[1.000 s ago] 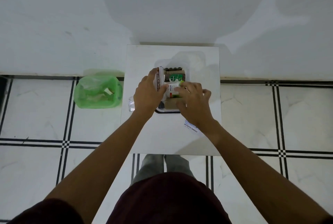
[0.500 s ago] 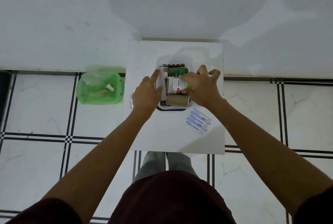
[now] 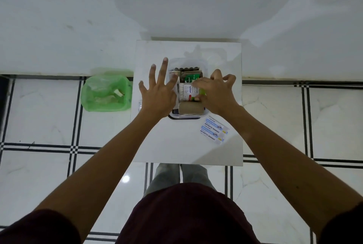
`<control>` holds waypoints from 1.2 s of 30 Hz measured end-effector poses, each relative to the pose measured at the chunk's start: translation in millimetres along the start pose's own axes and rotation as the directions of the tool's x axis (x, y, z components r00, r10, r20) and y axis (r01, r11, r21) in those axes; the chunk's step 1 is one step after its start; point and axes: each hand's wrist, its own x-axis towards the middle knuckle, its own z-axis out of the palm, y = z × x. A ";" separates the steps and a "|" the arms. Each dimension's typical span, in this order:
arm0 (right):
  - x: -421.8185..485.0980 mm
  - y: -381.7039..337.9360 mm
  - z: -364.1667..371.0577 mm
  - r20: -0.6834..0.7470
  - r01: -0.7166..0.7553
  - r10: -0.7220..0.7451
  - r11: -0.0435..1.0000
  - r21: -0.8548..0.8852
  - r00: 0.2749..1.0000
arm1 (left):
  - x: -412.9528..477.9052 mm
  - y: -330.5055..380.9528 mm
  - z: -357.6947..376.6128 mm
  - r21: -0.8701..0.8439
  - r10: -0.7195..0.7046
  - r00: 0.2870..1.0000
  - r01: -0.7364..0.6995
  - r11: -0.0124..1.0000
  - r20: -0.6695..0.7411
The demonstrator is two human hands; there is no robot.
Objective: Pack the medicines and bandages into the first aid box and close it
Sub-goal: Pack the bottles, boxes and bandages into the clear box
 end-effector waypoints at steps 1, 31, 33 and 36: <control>0.7 0.0 -0.5 0.004 -0.004 0.004 1.000 0.003 1.000 | 4.0 -0.7 -1.8 -0.024 0.011 1.000 -0.010 1.000 0.027; -0.1 -1.2 3.4 0.017 -0.141 0.140 0.984 0.112 0.990 | 17.0 -23.6 -20.4 -0.113 0.211 0.942 -0.187 0.976 0.261; -0.6 -0.4 4.1 0.021 -0.121 0.119 0.988 0.098 0.993 | 17.0 -25.6 -18.6 -0.178 0.203 0.945 -0.161 0.971 0.255; -2.8 2.8 6.3 0.008 -0.127 0.127 0.981 0.146 0.992 | 14.1 -27.0 -13.3 -0.278 0.227 0.950 -0.163 0.947 0.213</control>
